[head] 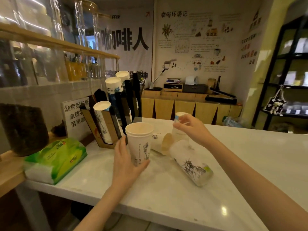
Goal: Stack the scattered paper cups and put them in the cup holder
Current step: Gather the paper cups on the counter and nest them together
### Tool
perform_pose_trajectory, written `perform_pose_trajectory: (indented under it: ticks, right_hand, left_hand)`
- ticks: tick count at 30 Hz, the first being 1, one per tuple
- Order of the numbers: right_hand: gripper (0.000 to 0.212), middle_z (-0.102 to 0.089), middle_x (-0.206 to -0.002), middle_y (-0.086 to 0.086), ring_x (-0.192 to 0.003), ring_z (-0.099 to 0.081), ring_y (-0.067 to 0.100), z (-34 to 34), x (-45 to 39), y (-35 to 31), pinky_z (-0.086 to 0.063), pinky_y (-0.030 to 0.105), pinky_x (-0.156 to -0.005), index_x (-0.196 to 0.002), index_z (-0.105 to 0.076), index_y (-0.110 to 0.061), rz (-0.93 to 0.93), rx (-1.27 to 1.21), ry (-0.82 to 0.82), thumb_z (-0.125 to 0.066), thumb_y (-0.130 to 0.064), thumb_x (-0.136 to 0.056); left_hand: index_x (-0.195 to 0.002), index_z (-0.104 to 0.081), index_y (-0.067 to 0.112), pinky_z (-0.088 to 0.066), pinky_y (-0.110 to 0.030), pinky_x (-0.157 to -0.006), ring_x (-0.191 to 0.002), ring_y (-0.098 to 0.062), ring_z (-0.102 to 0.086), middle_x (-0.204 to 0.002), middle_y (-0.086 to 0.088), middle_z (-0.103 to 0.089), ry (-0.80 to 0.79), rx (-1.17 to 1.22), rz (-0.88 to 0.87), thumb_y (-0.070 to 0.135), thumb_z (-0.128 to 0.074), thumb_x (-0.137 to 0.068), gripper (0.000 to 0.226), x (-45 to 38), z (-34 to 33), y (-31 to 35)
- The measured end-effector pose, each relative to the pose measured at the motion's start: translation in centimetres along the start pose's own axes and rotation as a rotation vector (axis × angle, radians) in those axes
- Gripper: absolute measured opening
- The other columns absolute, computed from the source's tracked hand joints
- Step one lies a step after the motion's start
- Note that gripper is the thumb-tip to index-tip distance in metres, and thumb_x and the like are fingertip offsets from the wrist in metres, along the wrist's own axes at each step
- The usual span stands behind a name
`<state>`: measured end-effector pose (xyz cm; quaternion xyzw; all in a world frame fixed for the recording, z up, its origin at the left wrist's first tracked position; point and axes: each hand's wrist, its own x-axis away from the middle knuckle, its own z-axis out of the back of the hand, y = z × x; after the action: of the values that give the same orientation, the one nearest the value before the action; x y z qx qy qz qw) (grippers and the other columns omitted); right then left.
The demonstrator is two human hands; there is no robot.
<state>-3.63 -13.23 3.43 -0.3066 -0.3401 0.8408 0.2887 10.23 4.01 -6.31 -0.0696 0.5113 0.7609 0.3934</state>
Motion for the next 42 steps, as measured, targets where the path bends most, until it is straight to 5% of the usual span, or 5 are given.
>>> perform_pose_trajectory:
  ticks: [5, 8, 17, 34, 42]
  right_hand:
    - [0.063, -0.053, -0.124, 0.004, -0.102, -0.051, 0.016, 0.5, 1.3, 3.3, -0.042, 0.031, -0.081, -0.126, -0.044, -0.018, -0.157, 0.066, -0.046, -0.062, -0.051, -0.075]
    - [0.076, -0.050, -0.130, 0.007, -0.106, -0.051, 0.019, -0.3, 2.3, 4.0, -0.042, 0.031, -0.082, -0.132, -0.038, -0.016, -0.214, 0.091, -0.119, -0.064, -0.054, -0.072]
    - [0.076, -0.060, -0.112, 0.003, -0.092, -0.062, 0.021, 1.1, 1.7, 5.8, -0.054, 0.036, -0.071, -0.128, -0.039, -0.020, -0.418, 0.013, -0.338, -0.065, -0.057, -0.066]
    - [0.046, -0.065, -0.103, 0.005, -0.088, -0.067, 0.023, 7.0, 1.1, 8.0, -0.056, 0.032, -0.066, -0.115, -0.053, -0.022, -0.382, -0.165, -0.281, -0.057, -0.049, -0.078]
    - [0.044, -0.075, -0.079, 0.007, -0.072, -0.071, 0.023, 7.5, 1.2, 6.8, -0.056, 0.030, -0.061, -0.104, -0.058, -0.013, -0.268, -0.728, -0.262, -0.049, -0.048, -0.080]
  left_hand:
    - [-0.128, -0.030, 0.013, -0.024, -0.032, -0.107, -0.124, -0.027, -0.031, -0.135, -0.012, -0.027, 0.355, -0.221, -0.594, 0.048, -0.065, -0.065, 0.080, -0.5, 0.7, 4.0]
    - [-0.125, -0.036, 0.014, -0.030, -0.033, -0.105, -0.122, -0.023, -0.036, -0.133, -0.011, -0.034, 0.218, -0.240, -0.768, 0.034, -0.061, -0.072, 0.063, -1.7, 0.2, 7.0]
    - [-0.144, 0.004, 0.019, -0.009, -0.037, -0.117, -0.144, -0.024, 0.008, -0.157, -0.008, 0.010, -0.540, -0.597, -0.360, -0.005, -0.057, -0.079, 0.093, -5.0, -5.3, 10.1]
    - [-0.140, -0.011, 0.014, -0.036, -0.041, -0.100, -0.126, -0.029, -0.034, -0.138, -0.011, -0.034, -0.432, -1.009, -0.374, 0.008, -0.073, -0.067, 0.096, -6.2, -10.7, 7.1]
    - [-0.143, -0.007, 0.018, -0.039, -0.040, -0.098, -0.125, -0.027, -0.038, -0.138, -0.009, -0.031, -0.291, -0.453, -0.277, 0.043, -0.071, -0.066, 0.103, -6.0, -5.2, 13.1]
